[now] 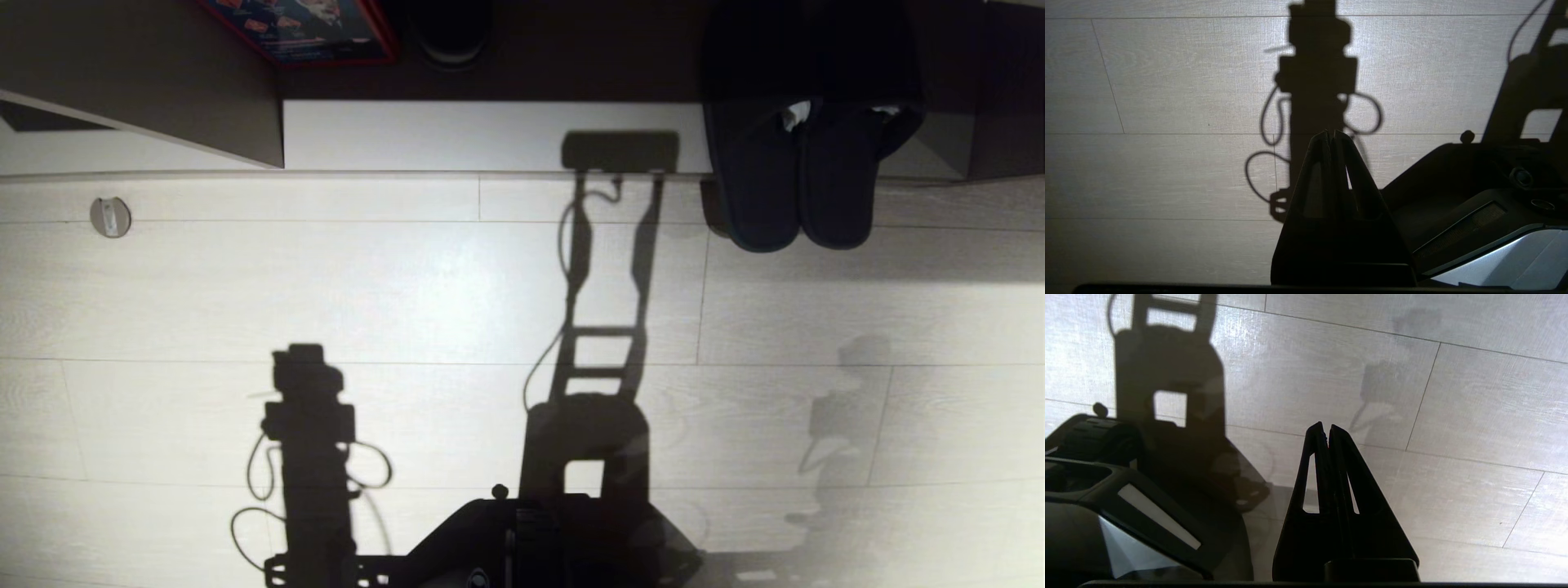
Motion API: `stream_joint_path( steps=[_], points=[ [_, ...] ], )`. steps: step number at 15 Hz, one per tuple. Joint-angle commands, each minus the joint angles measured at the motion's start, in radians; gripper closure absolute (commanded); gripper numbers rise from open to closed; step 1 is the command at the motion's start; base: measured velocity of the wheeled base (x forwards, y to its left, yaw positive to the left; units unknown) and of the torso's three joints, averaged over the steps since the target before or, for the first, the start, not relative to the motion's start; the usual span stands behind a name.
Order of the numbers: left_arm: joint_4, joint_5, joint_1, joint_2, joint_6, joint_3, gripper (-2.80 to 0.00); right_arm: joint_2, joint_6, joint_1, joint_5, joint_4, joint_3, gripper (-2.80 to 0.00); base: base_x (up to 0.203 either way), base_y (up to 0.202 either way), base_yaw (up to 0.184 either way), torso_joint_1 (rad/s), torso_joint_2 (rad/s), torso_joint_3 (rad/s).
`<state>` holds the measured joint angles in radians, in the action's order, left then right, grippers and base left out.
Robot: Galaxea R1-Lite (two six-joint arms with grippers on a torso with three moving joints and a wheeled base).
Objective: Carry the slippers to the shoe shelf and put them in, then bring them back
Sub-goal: Pick up the slippers in the shoe cabinet
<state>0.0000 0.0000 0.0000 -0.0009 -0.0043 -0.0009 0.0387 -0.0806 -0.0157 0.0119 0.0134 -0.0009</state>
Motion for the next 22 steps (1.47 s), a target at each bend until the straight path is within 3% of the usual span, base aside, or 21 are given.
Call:
stream_joint_path(
  steps=[1, 8, 17, 19, 22],
  points=[
    [0.000, 0.000, 0.000, 0.001, 0.000, -0.001, 0.00, -0.035, 0.004, 0.000, 0.000, -0.002, 0.000, 0.00, 0.000, 0.000, 0.000, 0.000, 0.00, 0.000],
    [-0.002, 0.000, 0.000, 0.001, 0.000, -0.001, 0.00, -0.039, 0.047, 0.002, -0.003, -0.006, 0.001, 0.00, 0.000, 0.000, 0.000, 0.000, 0.00, 0.000],
    [-0.002, 0.000, 0.000, 0.001, 0.000, 0.001, 0.00, 0.022, 0.042, 0.005, -0.013, 0.000, 0.001, 0.00, 0.000, 0.000, 0.000, 0.000, 0.00, 0.000],
    [0.000, 0.000, 0.000, 0.001, 0.000, -0.001, 0.00, 0.097, 0.043, 0.009, -0.012, 0.051, 0.001, 0.00, 0.000, 0.000, 0.000, 0.000, 0.00, 0.000],
    [0.000, 0.000, 0.000, 0.001, 0.000, -0.001, 0.00, 0.336, 0.045, 0.031, -0.013, 0.230, 0.001, 0.00, 0.000, 0.000, 0.000, 0.000, 0.00, 0.000]
  ],
)
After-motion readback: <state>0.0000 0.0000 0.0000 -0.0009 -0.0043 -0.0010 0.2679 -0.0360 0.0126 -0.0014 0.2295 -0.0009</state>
